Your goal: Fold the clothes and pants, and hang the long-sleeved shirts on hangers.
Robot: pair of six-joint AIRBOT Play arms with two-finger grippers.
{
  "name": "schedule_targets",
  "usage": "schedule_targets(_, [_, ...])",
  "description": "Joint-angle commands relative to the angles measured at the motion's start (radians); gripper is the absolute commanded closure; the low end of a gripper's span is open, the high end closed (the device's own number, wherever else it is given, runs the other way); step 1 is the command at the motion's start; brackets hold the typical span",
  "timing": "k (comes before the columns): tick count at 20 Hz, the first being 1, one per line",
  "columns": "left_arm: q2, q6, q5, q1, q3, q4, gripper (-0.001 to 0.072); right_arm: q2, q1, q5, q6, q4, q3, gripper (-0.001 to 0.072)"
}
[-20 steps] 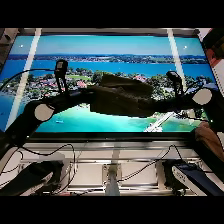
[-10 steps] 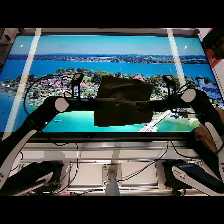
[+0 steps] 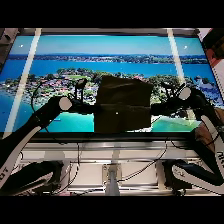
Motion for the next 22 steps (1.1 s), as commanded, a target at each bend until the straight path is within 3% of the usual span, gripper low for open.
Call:
schedule_targets(1, [0.009,0.000,-0.089,0.000,0.000,0.000,0.0185,-0.004,-0.080,0.219,-0.100,0.041,0.001,0.0228])
schedule_targets(4, [0.009,0.000,-0.091,0.000,0.000,0.001,0.0189,-0.003,-0.152,0.283,-0.211,0.229,-0.058,0.0226])
schedule_targets(7, [0.009,0.001,-0.090,0.000,0.000,0.001,0.0192,-0.006,-0.168,0.174,-0.218,0.264,-0.160,0.0226])
schedule_targets(10, [0.009,0.000,-0.088,0.000,0.000,0.001,0.0193,-0.015,-0.168,0.108,-0.256,0.405,-0.229,0.0220])
schedule_targets(16, [0.009,0.000,-0.088,0.000,0.000,0.000,0.0193,-0.113,-0.168,-0.015,-0.151,0.456,-0.252,0.0216])
schedule_targets(19, [0.009,0.000,-0.088,0.000,0.000,0.001,0.0193,-0.167,-0.169,-0.042,-0.153,0.539,-0.252,0.0218])
schedule_targets(22, [0.009,0.001,-0.087,0.000,0.000,0.001,0.0193,-0.175,-0.168,-0.104,-0.160,0.595,-0.252,0.0303])
